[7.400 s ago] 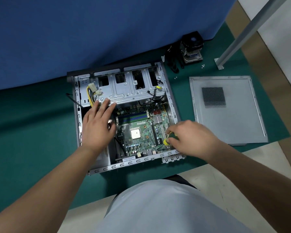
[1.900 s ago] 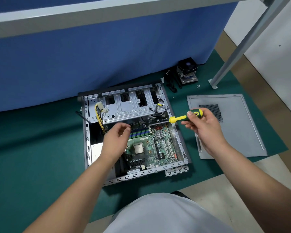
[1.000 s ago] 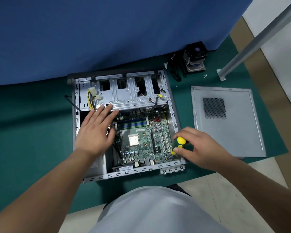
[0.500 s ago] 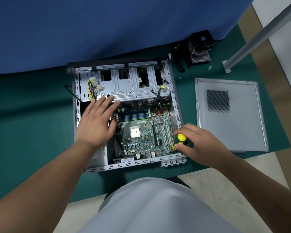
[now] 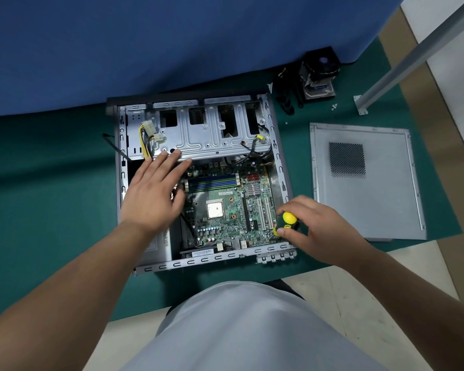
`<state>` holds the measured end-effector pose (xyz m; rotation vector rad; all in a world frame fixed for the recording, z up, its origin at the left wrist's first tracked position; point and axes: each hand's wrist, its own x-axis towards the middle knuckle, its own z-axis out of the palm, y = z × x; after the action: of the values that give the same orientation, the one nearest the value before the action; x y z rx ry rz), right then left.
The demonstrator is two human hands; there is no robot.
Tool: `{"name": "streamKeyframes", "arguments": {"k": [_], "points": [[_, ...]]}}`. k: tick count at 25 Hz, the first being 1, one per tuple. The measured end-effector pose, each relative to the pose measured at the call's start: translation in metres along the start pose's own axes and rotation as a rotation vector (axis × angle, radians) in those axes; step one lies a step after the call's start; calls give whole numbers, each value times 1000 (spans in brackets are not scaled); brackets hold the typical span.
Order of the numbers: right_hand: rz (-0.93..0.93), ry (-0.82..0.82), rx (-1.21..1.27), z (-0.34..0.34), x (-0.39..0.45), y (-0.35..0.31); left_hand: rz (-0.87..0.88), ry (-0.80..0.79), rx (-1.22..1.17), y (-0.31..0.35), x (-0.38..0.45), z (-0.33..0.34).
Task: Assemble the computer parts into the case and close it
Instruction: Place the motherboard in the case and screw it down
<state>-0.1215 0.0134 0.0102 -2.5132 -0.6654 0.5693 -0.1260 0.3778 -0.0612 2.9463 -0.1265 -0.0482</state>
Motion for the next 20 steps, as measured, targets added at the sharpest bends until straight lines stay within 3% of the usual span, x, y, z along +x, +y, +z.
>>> {"name": "streamKeyframes", "arguments": {"k": [14, 16, 20], "points": [[29, -43, -35, 0, -6, -6, 10, 9, 4, 0, 1, 1], [40, -60, -115, 0, -5, -11, 7, 9, 2, 0, 1, 1], [124, -141, -525, 2, 0, -25, 6, 13, 2, 0, 0, 1]]}}
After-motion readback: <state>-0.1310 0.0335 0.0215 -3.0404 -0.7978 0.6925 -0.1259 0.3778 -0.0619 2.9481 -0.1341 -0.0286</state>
